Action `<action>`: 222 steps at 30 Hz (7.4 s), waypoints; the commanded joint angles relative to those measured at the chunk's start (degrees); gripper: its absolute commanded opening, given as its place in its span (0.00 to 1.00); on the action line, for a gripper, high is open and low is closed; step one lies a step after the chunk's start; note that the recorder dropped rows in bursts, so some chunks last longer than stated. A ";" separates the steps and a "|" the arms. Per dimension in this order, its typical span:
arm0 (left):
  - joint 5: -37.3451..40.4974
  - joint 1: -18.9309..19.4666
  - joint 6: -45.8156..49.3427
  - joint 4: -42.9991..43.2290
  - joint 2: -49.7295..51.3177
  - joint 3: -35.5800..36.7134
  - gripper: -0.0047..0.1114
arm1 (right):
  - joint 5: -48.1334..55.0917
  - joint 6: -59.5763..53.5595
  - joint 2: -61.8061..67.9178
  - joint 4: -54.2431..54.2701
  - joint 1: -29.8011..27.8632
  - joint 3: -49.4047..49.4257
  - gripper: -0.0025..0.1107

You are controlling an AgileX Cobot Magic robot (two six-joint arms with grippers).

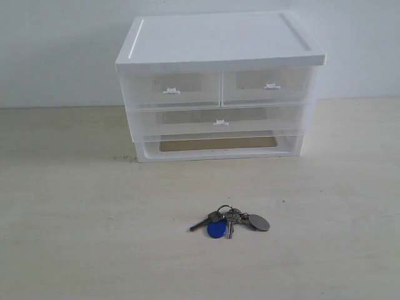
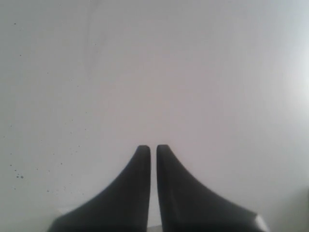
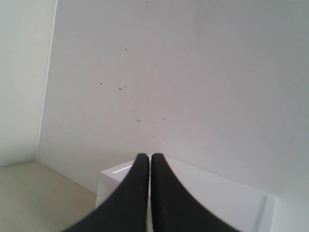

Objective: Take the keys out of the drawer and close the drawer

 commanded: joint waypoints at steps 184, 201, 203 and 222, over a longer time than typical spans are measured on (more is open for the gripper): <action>49.82 35.42 -9.78 15.13 -12.87 5.63 0.08 | 10.42 -32.05 -18.34 68.49 0.03 28.86 0.02; 49.82 35.42 -9.78 15.13 -12.87 5.63 0.08 | 41.44 -81.79 -18.34 70.55 -0.07 28.86 0.02; 49.82 35.42 -9.78 15.13 -12.87 5.63 0.08 | 44.46 -81.78 -18.34 70.55 -0.07 28.86 0.02; 49.82 35.42 -9.78 15.13 -12.87 5.63 0.08 | 54.10 -80.33 -18.34 70.84 -0.07 28.86 0.02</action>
